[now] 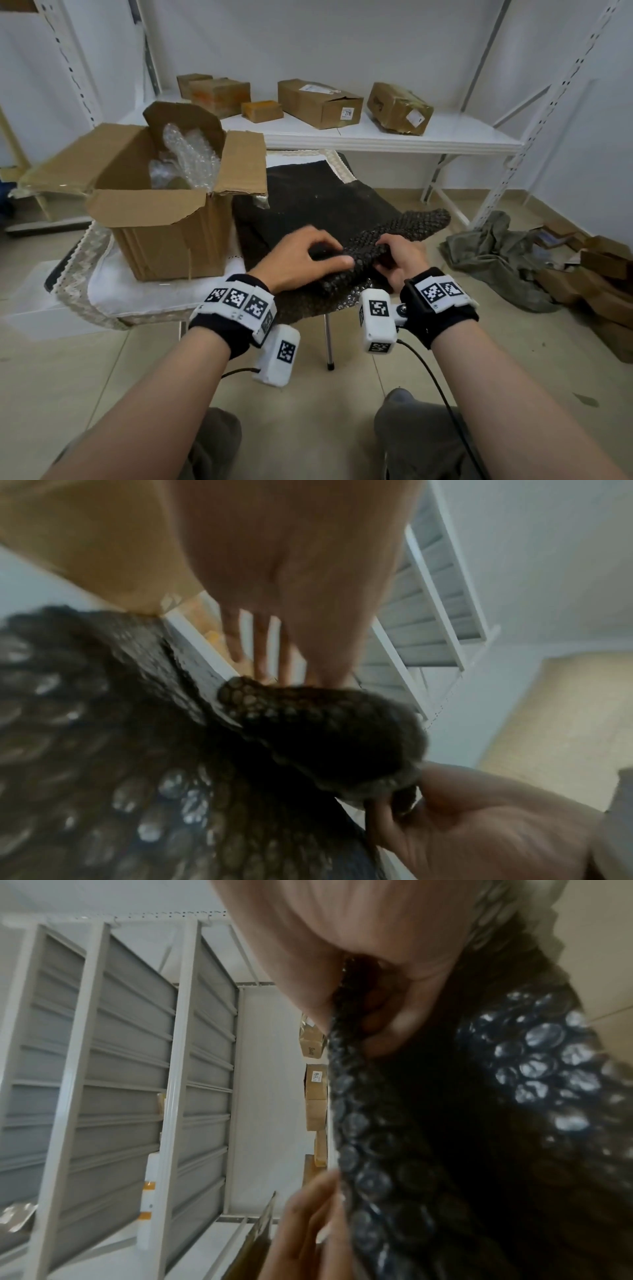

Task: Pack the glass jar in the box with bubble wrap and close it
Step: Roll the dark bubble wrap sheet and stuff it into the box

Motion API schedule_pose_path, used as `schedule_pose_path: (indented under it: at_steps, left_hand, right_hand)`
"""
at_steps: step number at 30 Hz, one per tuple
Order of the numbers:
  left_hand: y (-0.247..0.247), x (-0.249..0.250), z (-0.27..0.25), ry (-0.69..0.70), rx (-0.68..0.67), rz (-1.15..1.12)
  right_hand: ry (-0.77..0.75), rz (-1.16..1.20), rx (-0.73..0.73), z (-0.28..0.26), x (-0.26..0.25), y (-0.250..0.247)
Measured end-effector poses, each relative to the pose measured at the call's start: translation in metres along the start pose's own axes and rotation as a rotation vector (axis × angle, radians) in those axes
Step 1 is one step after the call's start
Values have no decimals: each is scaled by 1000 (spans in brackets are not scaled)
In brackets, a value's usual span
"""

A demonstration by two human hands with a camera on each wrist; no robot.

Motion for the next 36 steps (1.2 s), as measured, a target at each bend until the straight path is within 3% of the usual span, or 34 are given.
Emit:
schedule_pose_path:
  at_steps: [2, 3, 6, 9, 12, 14, 19, 24, 29, 33, 36]
  left_hand:
    - [16, 9, -2, -6, -202, -65]
    - [20, 10, -2, 11, -227, -19]
    - [11, 7, -1, -17, -9, -36]
    - [0, 1, 0, -245, 210, -420]
    - [9, 7, -1, -419, 214, -836]
    - [13, 9, -4, -474, 166, -954]
    - [4, -9, -11, -568, 90, -756]
    - [-12, -21, -12, -592, 164, -626]
    - [-18, -34, -14, -578, 288, -503]
    - [-18, -38, -14, -583, 290, -521]
    - [-24, -38, -12, -550, 364, -563]
  right_hand:
    - [-17, 29, -8, -1, -2, -2]
    - [-16, 46, -37, -3, -2, -2]
    - [4, 61, -181, -10, -2, 3]
    - [48, 26, -241, -9, -1, 5]
    - [71, -67, -254, -10, 3, 11]
    - [70, -110, -230, -9, 6, 14]
    - [43, -88, -141, 4, 6, 15]
    - [64, -155, -194, 46, 13, 20]
    - [47, -203, -242, 5, 9, 25]
    - [51, -250, -266, -26, 7, 26]
    - [69, -257, -320, -29, 7, 27]
Point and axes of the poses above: each hand's wrist, its own z-axis towards the middle knuckle, its own y-axis out of the palm, x = y × z, the point moved 5 cm from there along z, towards the middle knuckle, and after that the axes turned 15 degrees about y, right-handed, at the moved point
